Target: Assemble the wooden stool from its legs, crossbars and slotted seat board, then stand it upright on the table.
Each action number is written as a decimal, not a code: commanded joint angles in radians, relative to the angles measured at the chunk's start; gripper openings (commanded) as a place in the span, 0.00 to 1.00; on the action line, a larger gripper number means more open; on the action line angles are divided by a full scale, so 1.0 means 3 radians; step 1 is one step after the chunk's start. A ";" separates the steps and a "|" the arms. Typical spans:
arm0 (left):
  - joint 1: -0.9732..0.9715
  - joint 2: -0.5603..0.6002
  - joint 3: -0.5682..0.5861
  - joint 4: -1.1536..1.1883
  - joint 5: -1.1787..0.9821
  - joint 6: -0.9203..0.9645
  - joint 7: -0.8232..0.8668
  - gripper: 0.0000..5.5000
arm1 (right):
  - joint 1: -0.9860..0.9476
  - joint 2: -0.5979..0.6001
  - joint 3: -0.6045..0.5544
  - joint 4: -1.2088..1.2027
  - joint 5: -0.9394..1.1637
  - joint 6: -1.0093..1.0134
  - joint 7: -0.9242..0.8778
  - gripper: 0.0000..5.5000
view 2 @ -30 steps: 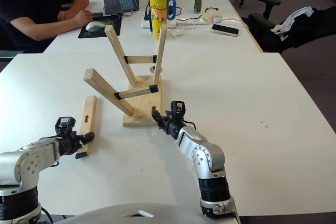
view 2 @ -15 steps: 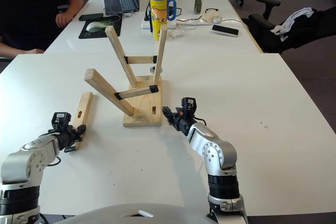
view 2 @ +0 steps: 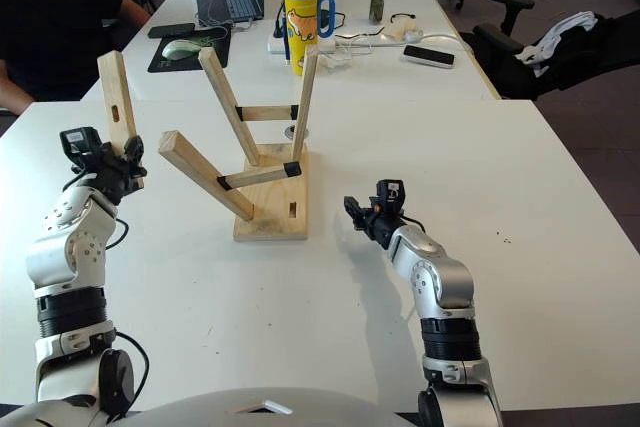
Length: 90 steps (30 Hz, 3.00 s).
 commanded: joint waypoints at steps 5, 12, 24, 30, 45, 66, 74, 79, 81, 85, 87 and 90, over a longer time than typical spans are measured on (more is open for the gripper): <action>-0.0892 0.0402 0.0228 -0.0253 -0.0629 -0.0364 -0.0651 0.37 | -0.0255 -0.0187 -0.0139 0.0264 -0.0129 -0.0333 0.0229 0.59; -0.1595 0.0602 0.0240 -0.0654 -0.2259 0.0673 -0.1104 0.37 | -0.0288 -0.0126 -0.0168 0.0425 -0.0159 -0.0524 0.0304 0.59; -0.1049 0.0021 -0.0665 -0.1241 -0.3636 0.1364 -0.0975 0.37 | -0.0353 -0.0247 -0.0505 0.0345 0.0261 -0.0581 0.0748 0.59; -0.0472 -0.0123 -0.1070 -0.1236 -0.3323 0.1296 -0.1273 0.37 | -0.0239 -0.0812 -0.0563 -0.0083 0.0962 0.0083 0.1630 0.73; 0.0124 0.0301 -0.1405 -0.0995 -0.2821 0.1430 -0.2268 0.37 | -0.0297 -0.1724 -0.1028 -0.0112 0.2549 0.1250 0.2877 0.86; 0.0048 0.0361 -0.1527 -0.0857 -0.2562 0.1618 -0.2683 0.37 | -0.0448 -0.1611 -0.1000 -0.0150 0.3328 0.1544 0.2515 0.67; 0.0069 0.0395 -0.1504 -0.0874 -0.2541 0.1667 -0.2708 0.37 | -0.0451 -0.1610 -0.0995 -0.0113 0.3322 0.1534 0.2430 0.44; 0.0103 0.0407 -0.1532 -0.0885 -0.2461 0.1626 -0.2732 0.37 | -0.0400 -0.1612 -0.0944 -0.0189 0.3250 0.1504 0.2473 0.38; 0.0105 0.0381 -0.1520 -0.0868 -0.2452 0.1616 -0.2706 0.44 | -0.0379 -0.1623 -0.0932 -0.0192 0.3220 0.1489 0.2480 0.38; 0.0035 0.0314 -0.1506 -0.0748 -0.2469 0.1663 -0.2700 0.52 | -0.0217 -0.1648 -0.0997 -0.0295 0.3199 0.1445 0.2439 0.38; 0.0038 0.0302 -0.1494 -0.0738 -0.2463 0.1661 -0.2697 0.57 | -0.0190 -0.1673 -0.0997 -0.0267 0.3162 0.1434 0.2462 0.38; 0.0047 0.0230 -0.1436 -0.0728 -0.2460 0.1624 -0.2591 0.65 | -0.0239 -0.1764 -0.0922 -0.0152 0.3021 0.1415 0.2562 0.38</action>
